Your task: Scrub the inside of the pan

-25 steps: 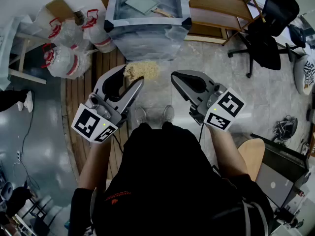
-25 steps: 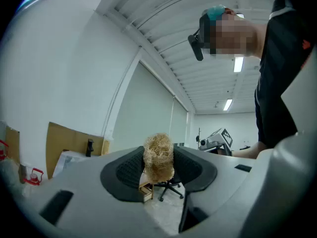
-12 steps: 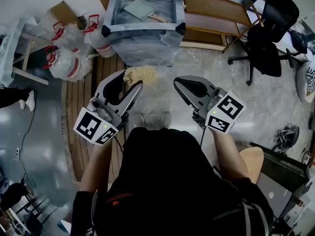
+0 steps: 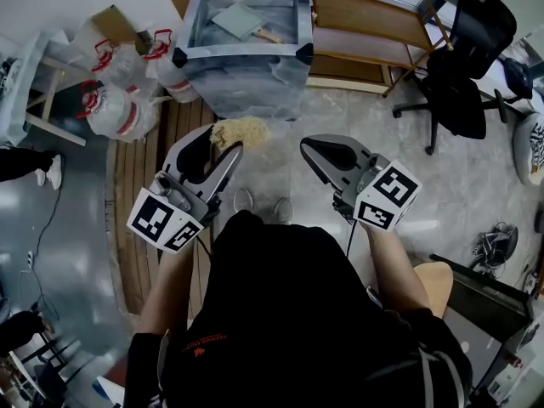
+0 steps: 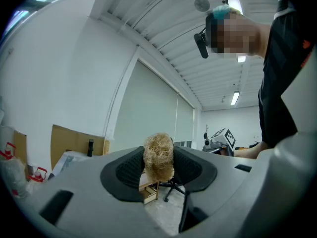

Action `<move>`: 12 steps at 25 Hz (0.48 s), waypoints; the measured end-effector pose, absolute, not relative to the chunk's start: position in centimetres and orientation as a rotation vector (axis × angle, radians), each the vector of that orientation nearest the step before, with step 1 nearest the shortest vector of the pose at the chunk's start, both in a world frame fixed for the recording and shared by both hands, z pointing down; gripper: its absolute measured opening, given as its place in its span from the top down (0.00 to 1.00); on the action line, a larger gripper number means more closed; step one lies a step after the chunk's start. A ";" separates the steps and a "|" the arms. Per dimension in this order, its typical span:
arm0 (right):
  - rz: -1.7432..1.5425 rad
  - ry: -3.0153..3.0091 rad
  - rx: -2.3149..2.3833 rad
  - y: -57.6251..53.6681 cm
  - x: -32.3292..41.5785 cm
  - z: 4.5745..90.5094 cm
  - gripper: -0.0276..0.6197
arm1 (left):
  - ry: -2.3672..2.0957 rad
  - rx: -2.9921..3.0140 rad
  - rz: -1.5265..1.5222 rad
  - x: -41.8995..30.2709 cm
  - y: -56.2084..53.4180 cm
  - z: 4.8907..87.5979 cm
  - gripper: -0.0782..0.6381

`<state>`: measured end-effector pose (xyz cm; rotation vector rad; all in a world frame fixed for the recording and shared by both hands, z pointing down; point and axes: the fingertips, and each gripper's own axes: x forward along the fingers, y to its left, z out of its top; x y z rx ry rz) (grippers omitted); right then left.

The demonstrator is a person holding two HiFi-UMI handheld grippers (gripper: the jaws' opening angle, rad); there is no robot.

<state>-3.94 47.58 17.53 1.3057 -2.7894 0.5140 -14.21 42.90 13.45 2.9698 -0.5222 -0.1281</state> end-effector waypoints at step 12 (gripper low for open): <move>0.479 -2.799 1.278 44.9 -2.0 17.2 0.95 | -0.555 2.965 -0.186 -12.7 39.4 13.5 0.64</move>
